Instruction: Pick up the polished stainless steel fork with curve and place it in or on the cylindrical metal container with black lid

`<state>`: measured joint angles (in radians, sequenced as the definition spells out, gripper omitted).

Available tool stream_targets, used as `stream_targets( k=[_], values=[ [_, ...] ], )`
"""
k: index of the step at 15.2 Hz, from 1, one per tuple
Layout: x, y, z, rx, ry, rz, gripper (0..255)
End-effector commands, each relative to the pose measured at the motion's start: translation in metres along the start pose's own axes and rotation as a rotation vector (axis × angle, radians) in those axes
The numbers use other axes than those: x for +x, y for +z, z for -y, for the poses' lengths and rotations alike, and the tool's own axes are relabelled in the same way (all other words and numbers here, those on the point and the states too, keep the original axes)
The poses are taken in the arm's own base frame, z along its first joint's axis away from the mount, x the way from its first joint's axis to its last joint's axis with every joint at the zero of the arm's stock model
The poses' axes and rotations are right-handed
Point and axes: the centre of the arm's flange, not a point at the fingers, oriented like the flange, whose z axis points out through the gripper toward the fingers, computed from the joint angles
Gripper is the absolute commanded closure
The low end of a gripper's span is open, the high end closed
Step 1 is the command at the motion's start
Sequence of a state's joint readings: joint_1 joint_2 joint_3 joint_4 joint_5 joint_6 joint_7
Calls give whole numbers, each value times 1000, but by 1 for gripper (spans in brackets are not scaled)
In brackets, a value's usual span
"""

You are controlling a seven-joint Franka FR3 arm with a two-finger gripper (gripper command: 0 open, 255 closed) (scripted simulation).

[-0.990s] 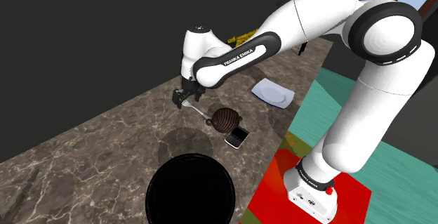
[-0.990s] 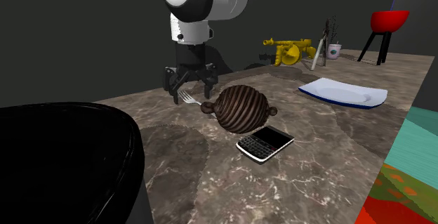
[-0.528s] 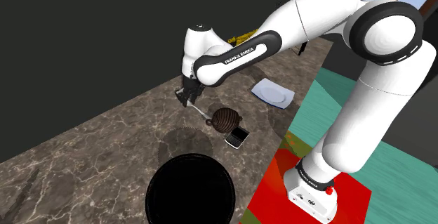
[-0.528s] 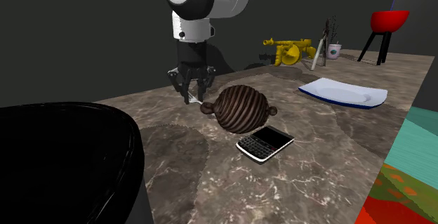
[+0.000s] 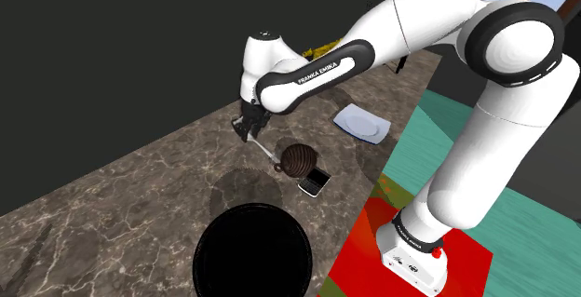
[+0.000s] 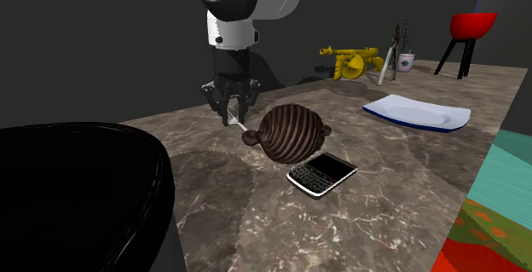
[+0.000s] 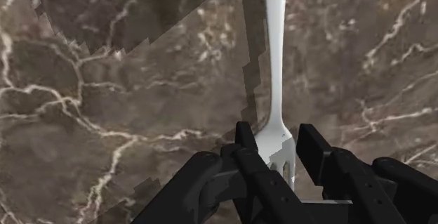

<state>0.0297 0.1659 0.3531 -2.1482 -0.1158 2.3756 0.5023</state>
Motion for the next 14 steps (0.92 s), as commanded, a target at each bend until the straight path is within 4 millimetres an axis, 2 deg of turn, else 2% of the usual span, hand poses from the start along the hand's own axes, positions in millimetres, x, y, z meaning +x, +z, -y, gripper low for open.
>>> stream_targets(
  k=[1, 14],
  values=[
    [0, -8, 1, 0, -2, 4, 255],
    [5, -76, 2, 0, -2, 4, 255]
  ],
)
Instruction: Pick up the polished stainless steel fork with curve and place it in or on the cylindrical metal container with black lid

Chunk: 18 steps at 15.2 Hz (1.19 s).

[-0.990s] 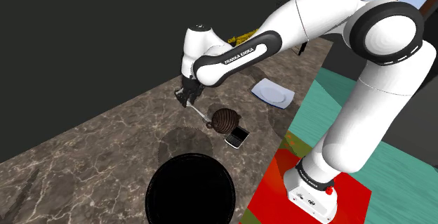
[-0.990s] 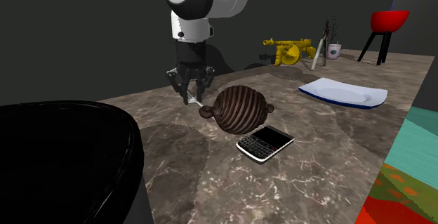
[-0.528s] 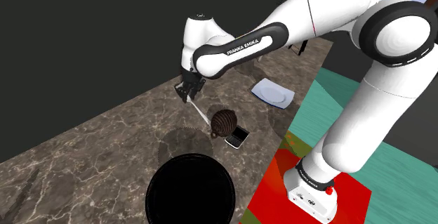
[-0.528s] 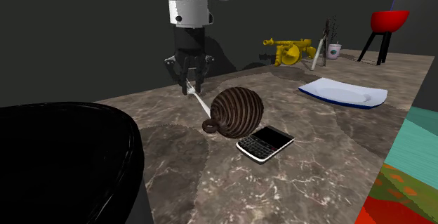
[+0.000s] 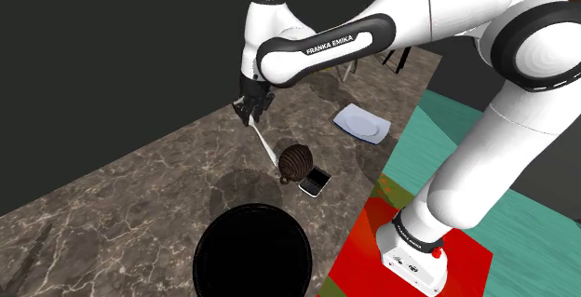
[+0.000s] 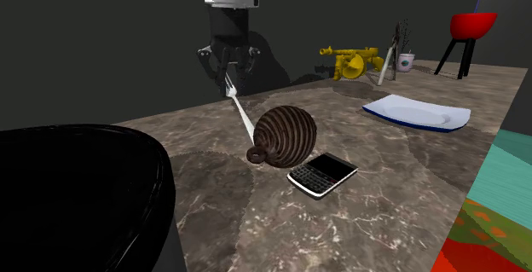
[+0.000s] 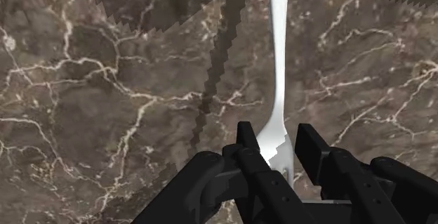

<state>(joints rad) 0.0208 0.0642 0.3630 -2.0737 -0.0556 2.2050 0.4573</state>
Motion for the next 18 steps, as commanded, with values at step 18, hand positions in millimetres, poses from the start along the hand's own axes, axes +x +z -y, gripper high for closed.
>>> stream_targets(
  k=[18],
  values=[
    [8, -100, 2, 0, 0, 1, 255]
  ],
)
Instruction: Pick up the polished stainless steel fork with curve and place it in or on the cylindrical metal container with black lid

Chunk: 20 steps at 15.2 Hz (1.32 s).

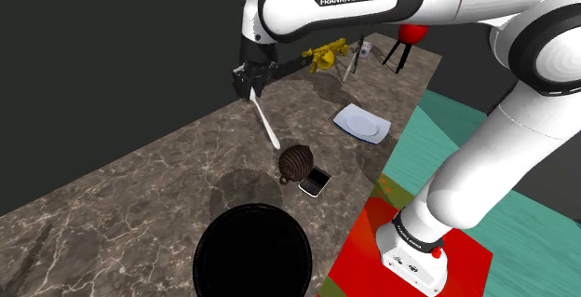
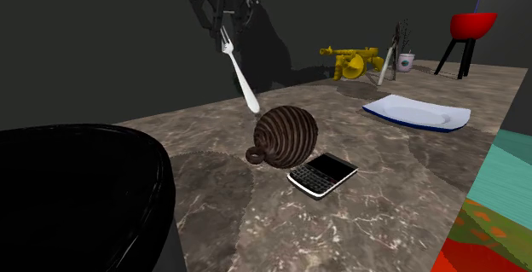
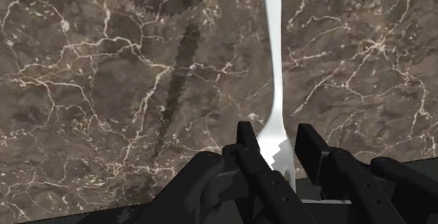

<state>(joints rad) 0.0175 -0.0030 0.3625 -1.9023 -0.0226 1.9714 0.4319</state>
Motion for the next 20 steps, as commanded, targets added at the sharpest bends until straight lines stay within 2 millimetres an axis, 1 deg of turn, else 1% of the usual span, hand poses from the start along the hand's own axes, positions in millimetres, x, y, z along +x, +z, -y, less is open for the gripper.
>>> stream_targets(
  k=[1, 8, 20],
  values=[
    [0, -10, 0, 0, 0, 0, 255],
    [3, -47, 0, 0, 0, 0, 255],
    [-127, -57, 90, 0, 0, 0, 255]
  ],
)
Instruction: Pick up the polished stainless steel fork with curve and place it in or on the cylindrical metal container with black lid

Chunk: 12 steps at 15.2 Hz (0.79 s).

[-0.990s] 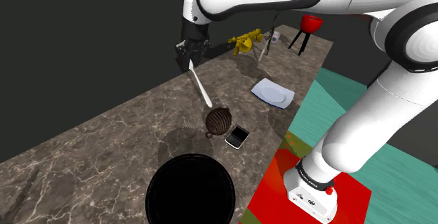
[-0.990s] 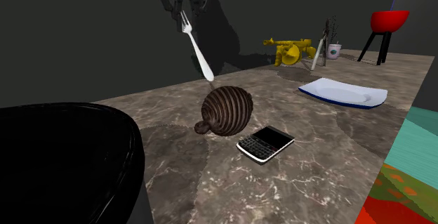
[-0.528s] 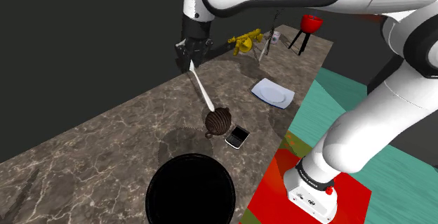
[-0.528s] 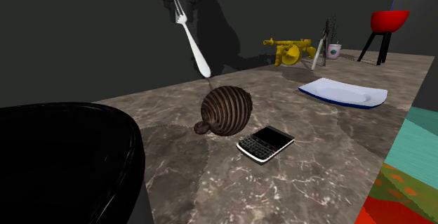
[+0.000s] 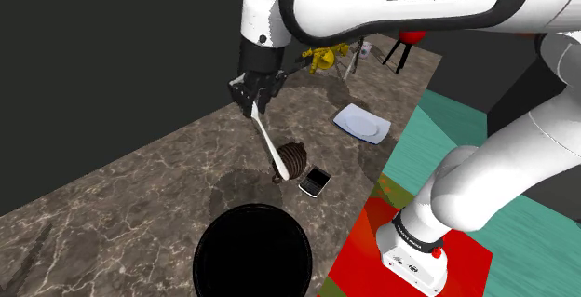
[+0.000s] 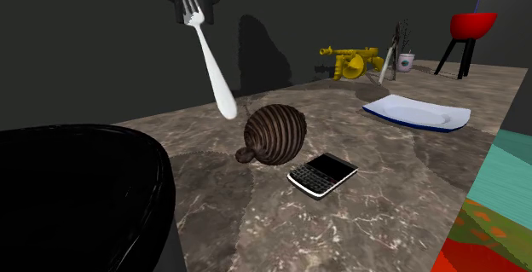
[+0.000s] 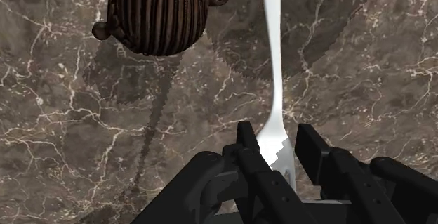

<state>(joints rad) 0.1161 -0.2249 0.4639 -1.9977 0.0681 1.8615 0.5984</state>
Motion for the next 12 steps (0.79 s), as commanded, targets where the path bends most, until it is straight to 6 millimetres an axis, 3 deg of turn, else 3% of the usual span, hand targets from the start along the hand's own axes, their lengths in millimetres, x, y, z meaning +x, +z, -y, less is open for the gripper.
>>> stream_targets(
  k=[1, 12],
  values=[
    [-22, -1, 16, 0, 1, 0, 255],
    [-141, -11, 98, 0, 1, 0, 255]
  ],
)
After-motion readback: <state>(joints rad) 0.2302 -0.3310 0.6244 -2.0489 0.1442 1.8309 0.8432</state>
